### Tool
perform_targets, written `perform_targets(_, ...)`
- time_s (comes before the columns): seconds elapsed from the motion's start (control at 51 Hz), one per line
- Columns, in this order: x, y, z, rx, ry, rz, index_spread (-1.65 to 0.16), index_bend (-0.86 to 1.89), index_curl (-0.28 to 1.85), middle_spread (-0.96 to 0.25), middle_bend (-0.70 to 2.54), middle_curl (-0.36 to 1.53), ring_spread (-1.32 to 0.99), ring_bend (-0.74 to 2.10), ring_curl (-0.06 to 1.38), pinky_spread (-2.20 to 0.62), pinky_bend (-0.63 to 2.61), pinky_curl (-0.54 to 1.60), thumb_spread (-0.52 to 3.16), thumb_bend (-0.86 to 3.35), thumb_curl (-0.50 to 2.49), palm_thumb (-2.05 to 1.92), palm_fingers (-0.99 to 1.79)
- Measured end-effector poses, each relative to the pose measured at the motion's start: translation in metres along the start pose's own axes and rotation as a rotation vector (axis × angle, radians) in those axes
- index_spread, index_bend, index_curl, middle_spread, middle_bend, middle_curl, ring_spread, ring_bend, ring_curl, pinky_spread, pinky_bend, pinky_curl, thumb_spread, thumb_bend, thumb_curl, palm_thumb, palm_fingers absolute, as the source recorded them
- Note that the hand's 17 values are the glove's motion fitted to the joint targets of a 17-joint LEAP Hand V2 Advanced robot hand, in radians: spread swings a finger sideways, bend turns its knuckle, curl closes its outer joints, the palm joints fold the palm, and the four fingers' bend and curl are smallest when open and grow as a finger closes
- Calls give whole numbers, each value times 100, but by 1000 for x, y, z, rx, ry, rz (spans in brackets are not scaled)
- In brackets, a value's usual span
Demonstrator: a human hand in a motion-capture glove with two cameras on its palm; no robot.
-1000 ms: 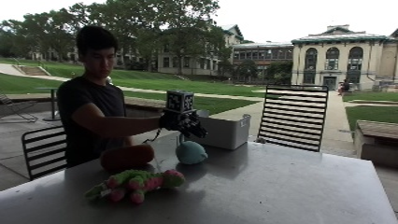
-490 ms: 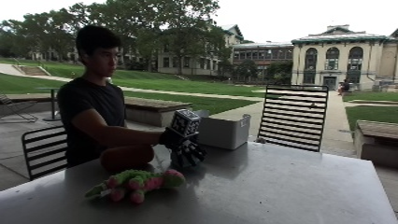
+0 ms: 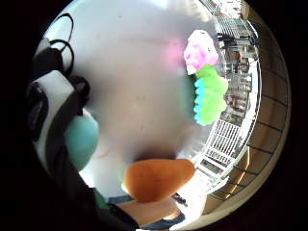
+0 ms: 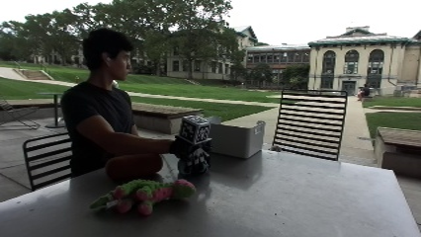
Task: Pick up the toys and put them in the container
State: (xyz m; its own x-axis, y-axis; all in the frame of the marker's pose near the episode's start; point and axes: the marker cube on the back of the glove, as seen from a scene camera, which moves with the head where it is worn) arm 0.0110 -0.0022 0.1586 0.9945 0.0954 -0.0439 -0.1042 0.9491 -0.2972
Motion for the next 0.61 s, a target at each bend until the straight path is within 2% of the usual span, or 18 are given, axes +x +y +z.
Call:
perform_targets(0.098, 15, -10, -9, -57, -55, 10, -10, 91, 39, -24, 92, 42, -37, 98, 39, -50, 61, 29, 167, 85, 53, 101, 144)
perform_targets(0.137, 18, -12, -15, -56, -66, 6, -7, 98, 42, -15, 92, 42, -19, 91, 37, -47, 65, 31, 168, 89, 53, 100, 136)
perform_targets(0.235, 15, -2, -47, 3, -96, -20, -1, 103, 45, -5, 92, 42, -4, 92, 37, -50, 68, 32, 166, 100, 55, 101, 133)
perform_targets(0.255, 12, 3, -56, 17, -101, -25, -3, 90, 42, -10, 98, 45, -18, 108, 42, -47, 63, 31, 147, 85, 55, 92, 131)
perform_targets(0.314, 6, 13, -92, 66, -105, -42, -5, 82, 43, -15, 101, 46, -25, 111, 42, -47, 69, 34, 131, 68, 55, 76, 120)
perform_targets(0.353, 2, 18, -114, 97, -110, -48, -10, 70, 40, -20, 92, 44, -29, 112, 43, -47, 81, 37, 121, 57, 54, 64, 103)
perform_targets(0.608, -22, 37, -240, 244, -97, -88, -26, 40, 35, -33, 84, 44, -39, 116, 46, -45, 92, 40, 84, 36, 64, 57, 96)
